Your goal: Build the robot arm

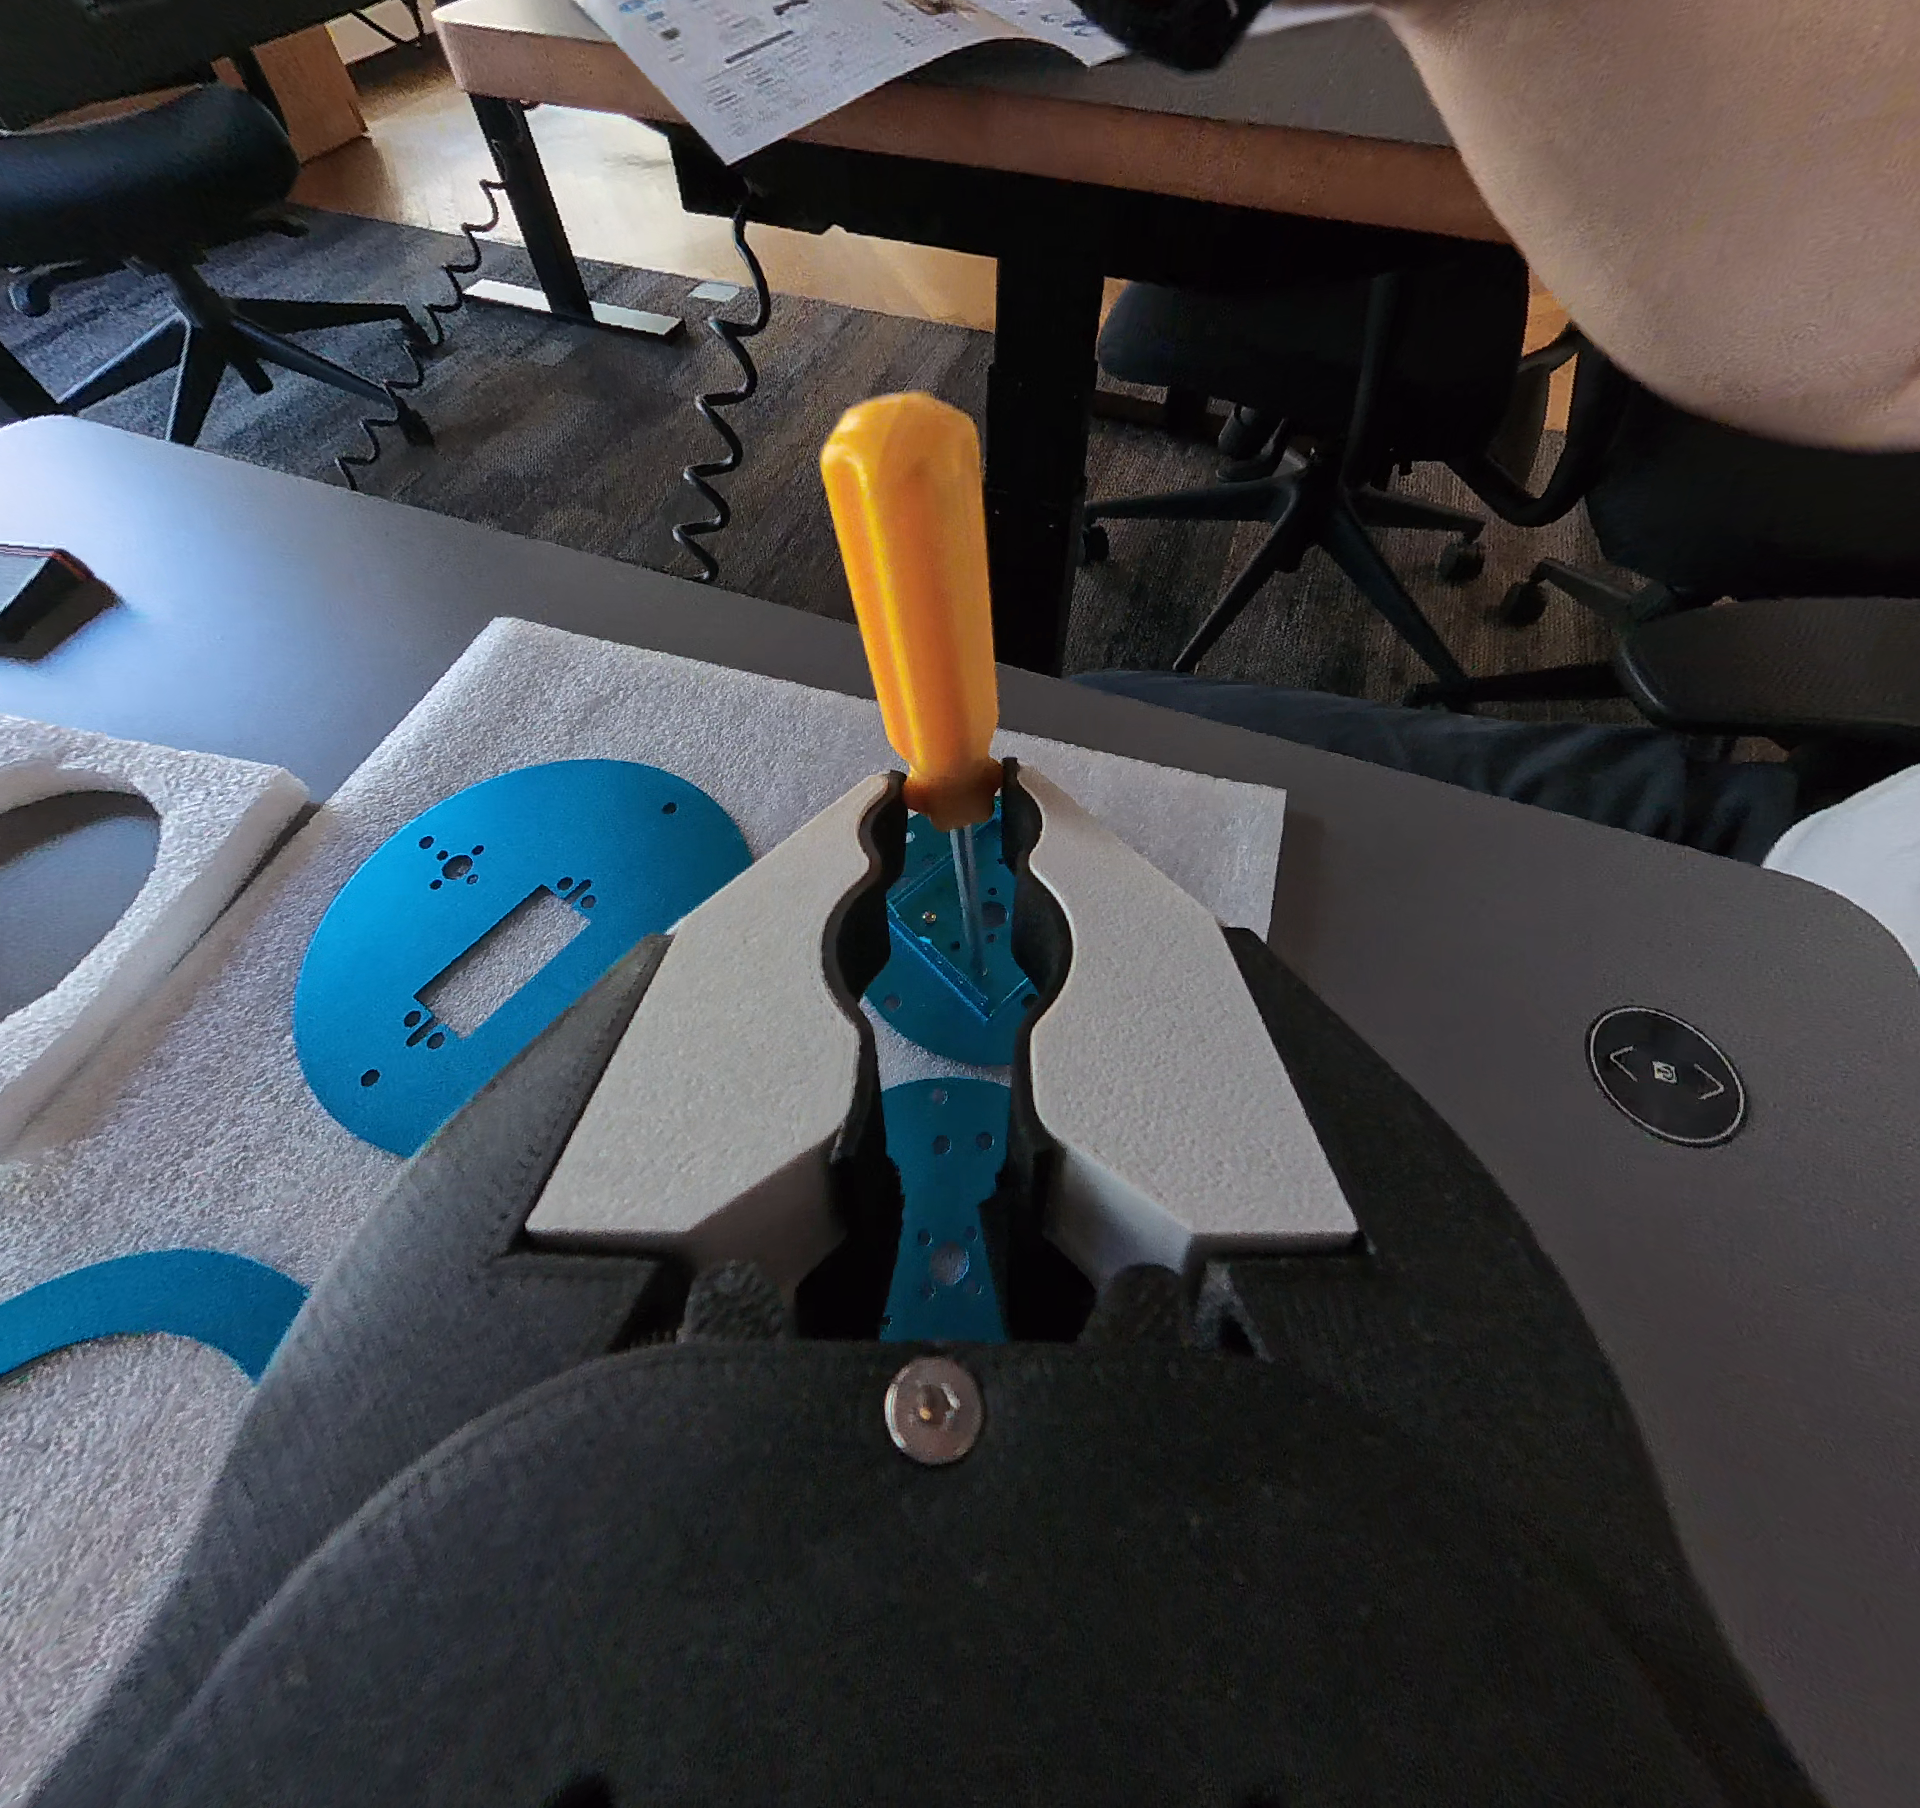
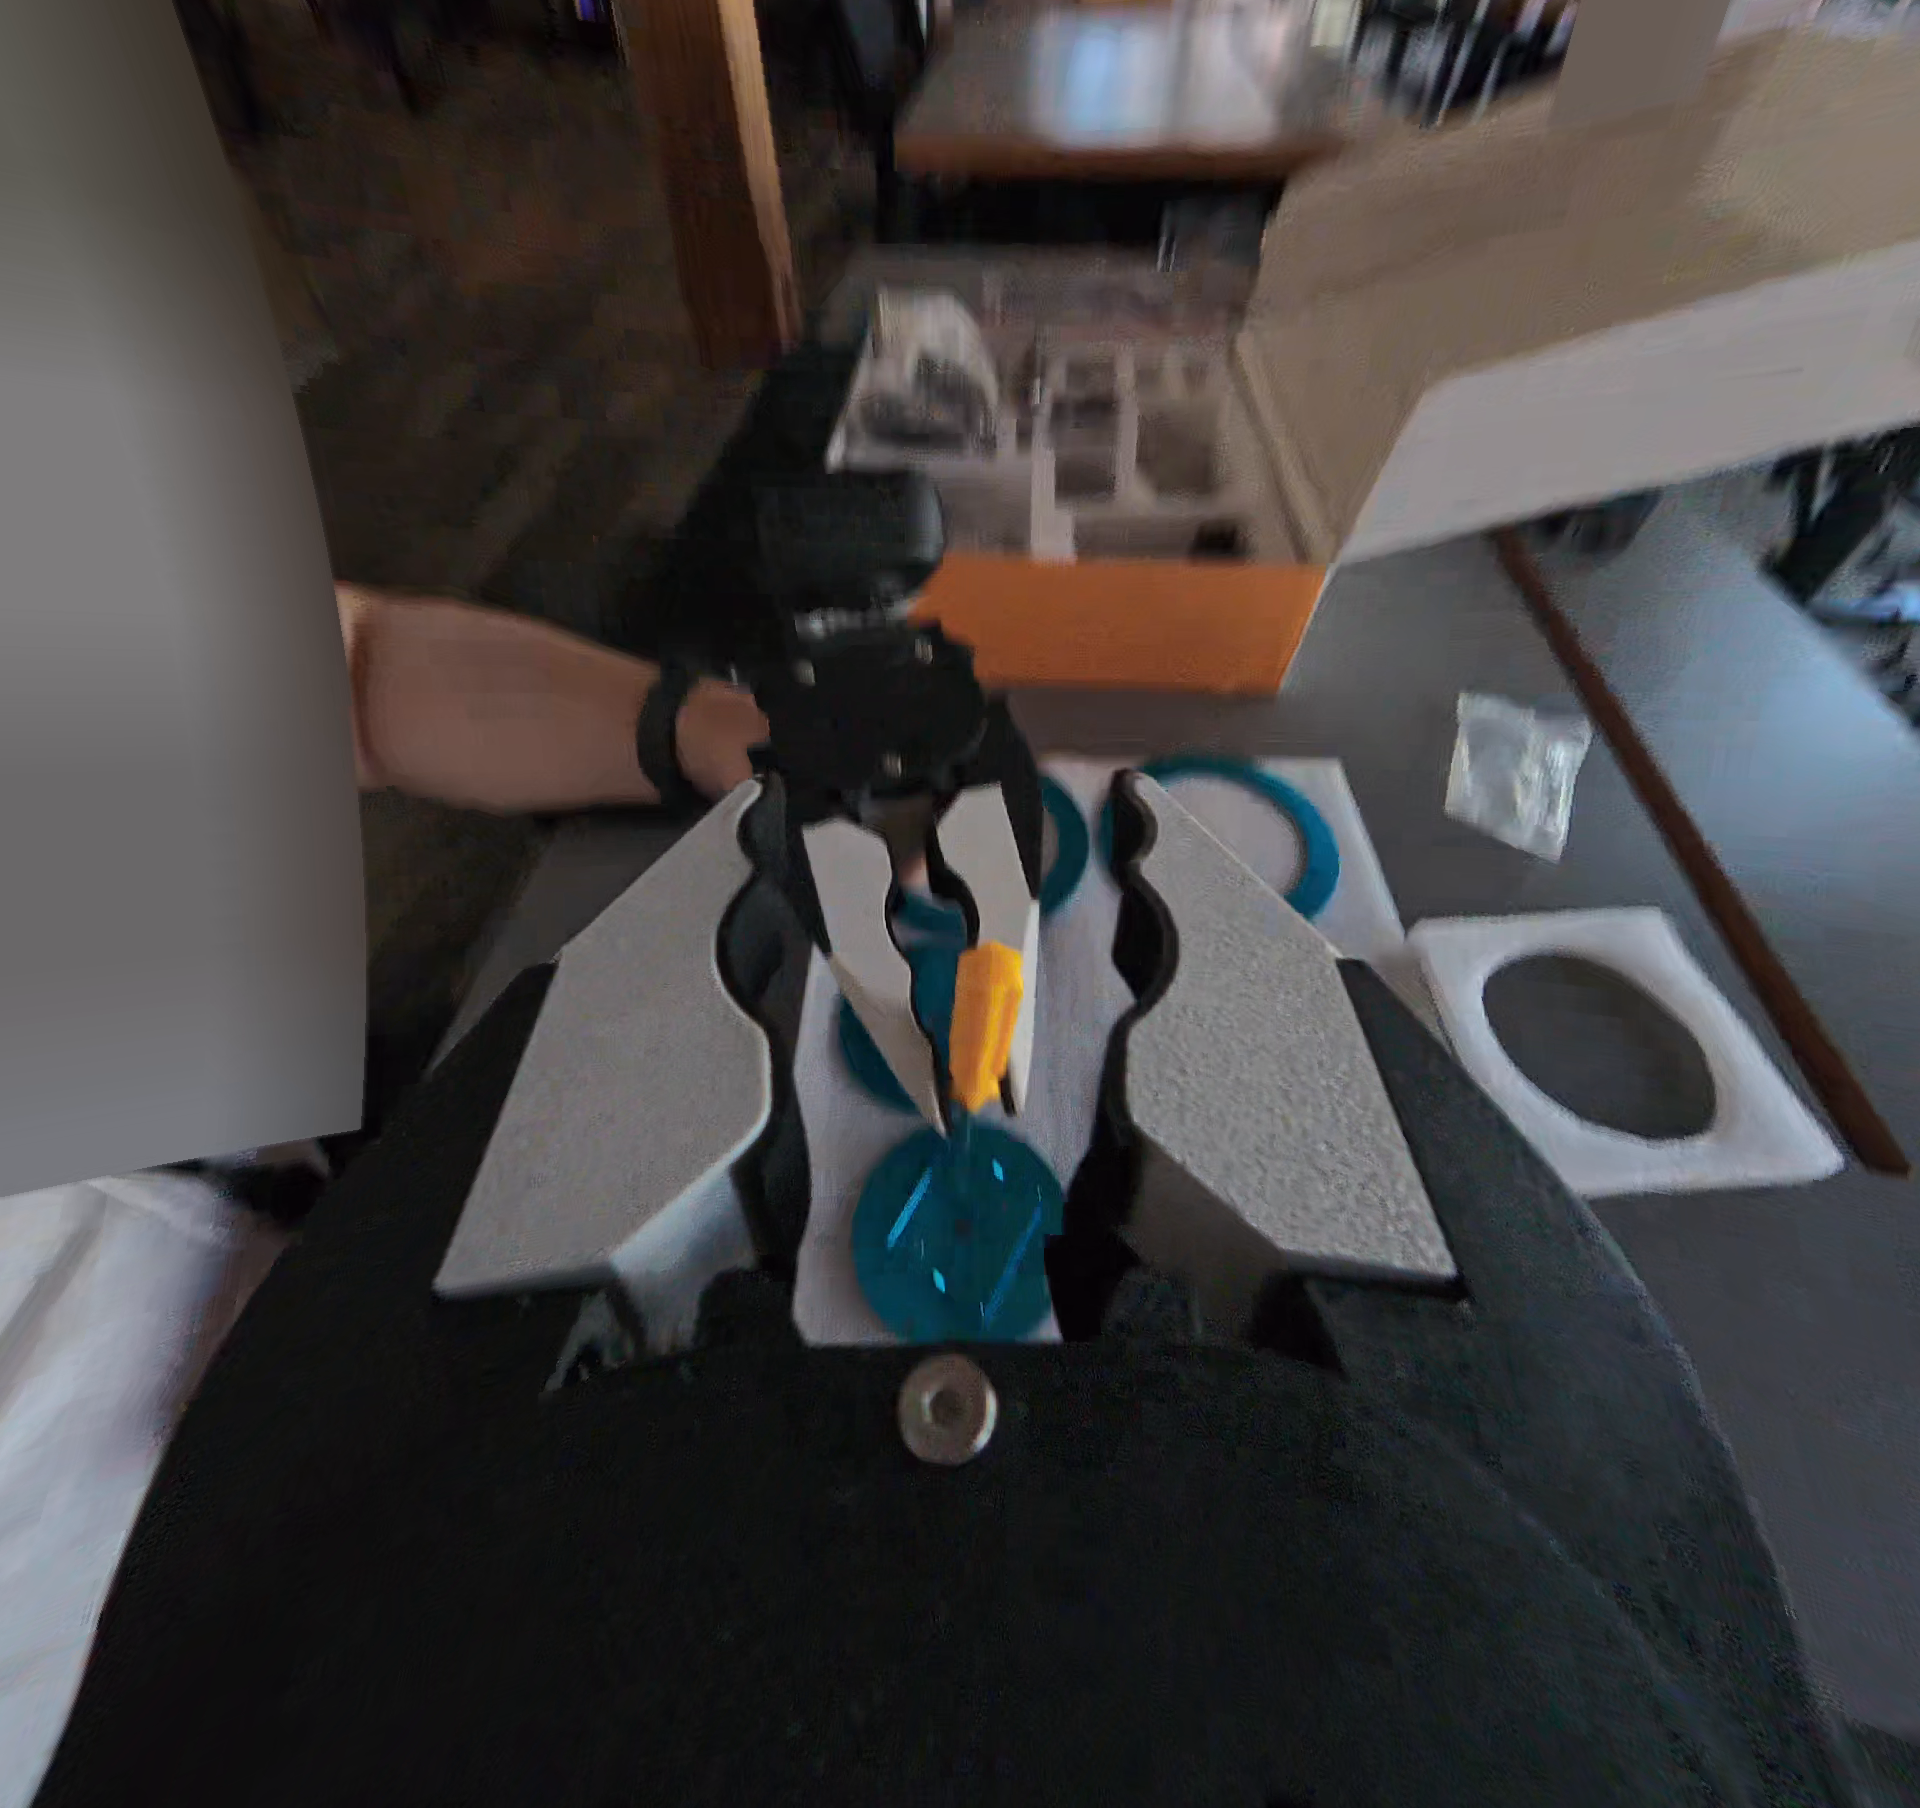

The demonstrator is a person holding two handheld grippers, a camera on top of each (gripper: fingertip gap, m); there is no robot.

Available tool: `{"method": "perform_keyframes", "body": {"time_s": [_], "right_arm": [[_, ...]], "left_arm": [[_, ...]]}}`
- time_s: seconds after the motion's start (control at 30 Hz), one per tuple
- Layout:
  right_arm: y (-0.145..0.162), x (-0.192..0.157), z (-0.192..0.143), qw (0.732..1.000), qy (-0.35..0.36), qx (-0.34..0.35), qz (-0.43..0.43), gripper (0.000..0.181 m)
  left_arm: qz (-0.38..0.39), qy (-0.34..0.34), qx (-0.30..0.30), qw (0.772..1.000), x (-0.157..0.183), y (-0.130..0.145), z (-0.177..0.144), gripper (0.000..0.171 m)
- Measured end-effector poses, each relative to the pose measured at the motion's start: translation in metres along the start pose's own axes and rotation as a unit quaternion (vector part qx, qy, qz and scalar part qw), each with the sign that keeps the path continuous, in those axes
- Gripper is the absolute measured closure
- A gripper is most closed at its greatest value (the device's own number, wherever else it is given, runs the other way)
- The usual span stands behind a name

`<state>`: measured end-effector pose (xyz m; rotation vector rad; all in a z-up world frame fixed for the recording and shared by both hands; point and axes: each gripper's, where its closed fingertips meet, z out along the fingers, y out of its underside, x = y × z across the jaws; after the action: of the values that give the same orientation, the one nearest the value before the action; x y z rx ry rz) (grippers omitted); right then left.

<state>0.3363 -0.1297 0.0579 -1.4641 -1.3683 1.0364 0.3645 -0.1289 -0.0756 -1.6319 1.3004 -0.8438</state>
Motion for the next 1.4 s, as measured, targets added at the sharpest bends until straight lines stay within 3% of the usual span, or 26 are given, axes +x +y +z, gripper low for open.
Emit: {"method": "perform_keyframes", "body": {"time_s": [0.07, 0.13, 0.17, 0.27, 0.33, 0.37, 0.43, 0.5, 0.6, 0.8, 0.87, 0.93, 1.4], "right_arm": [[-0.02, -0.01, -0.019, 0.991, -0.022, 0.131, 0.031, 0.096], [-0.023, -0.016, -0.032, 0.969, -0.066, 0.218, 0.098, 0.095], [-0.021, -0.016, -0.036, 0.956, -0.083, 0.252, 0.126, 0.083], [-0.011, -0.014, -0.047, 0.94, -0.069, 0.323, 0.082, 0.135], [0.006, -0.007, -0.044, 0.951, -0.022, 0.305, 0.037, 0.171], [0.015, -0.003, -0.039, 0.958, -0.009, 0.286, 0.037, 0.178], [0.03, 0.005, -0.029, 0.965, -0.005, 0.255, 0.068, 0.148], [0.05, 0.011, -0.015, 0.974, 0.001, 0.21, 0.087, 0.145], [0.063, 0.008, 0.003, 0.983, 0.021, 0.175, 0.056, 0.12], [0.071, 0.001, 0.023, 0.989, 0.01, 0.136, 0.059, 0.135], [0.075, -0.001, 0.025, 0.991, 0.002, 0.121, 0.057, 0.158], [0.077, 0.001, 0.025, 0.992, 0.006, 0.114, 0.052, 0.166], [0.078, 0.001, 0.029, 0.994, -0.005, 0.104, 0.04, 0.166]], "left_arm": [[-0.006, 0.001, 0.007, 1.0, 0.0, 0.0, -0.001, 0.155], [-0.007, 0.0, 0.01, 1.0, 0.0, 0.0, -0.001, 0.155], [-0.005, 0.0, 0.011, 1.0, 0.001, 0.0, -0.001, 0.156], [0.001, -0.007, 0.013, 1.0, 0.001, 0.0, 0.0, 0.156], [0.003, -0.008, 0.013, 1.0, 0.002, -0.001, 0.0, 0.156], [0.005, -0.008, 0.014, 1.0, 0.002, -0.001, 0.0, 0.155], [0.007, -0.012, 0.013, 1.0, 0.002, 0.0, 0.0, 0.156], [0.009, -0.013, 0.013, 1.0, 0.003, 0.0, -0.001, 0.156], [0.015, -0.016, 0.013, 1.0, 0.004, 0.0, 0.0, 0.156], [0.013, -0.024, 0.012, 1.0, 0.002, -0.001, 0.001, 0.156], [0.017, -0.024, 0.009, 1.0, 0.003, -0.001, 0.001, 0.155], [0.022, -0.026, 0.004, 0.999, 0.005, -0.001, 0.002, 0.155], [0.056, -0.052, -0.018, 0.997, 0.003, 0.002, 0.0, 0.155]]}}
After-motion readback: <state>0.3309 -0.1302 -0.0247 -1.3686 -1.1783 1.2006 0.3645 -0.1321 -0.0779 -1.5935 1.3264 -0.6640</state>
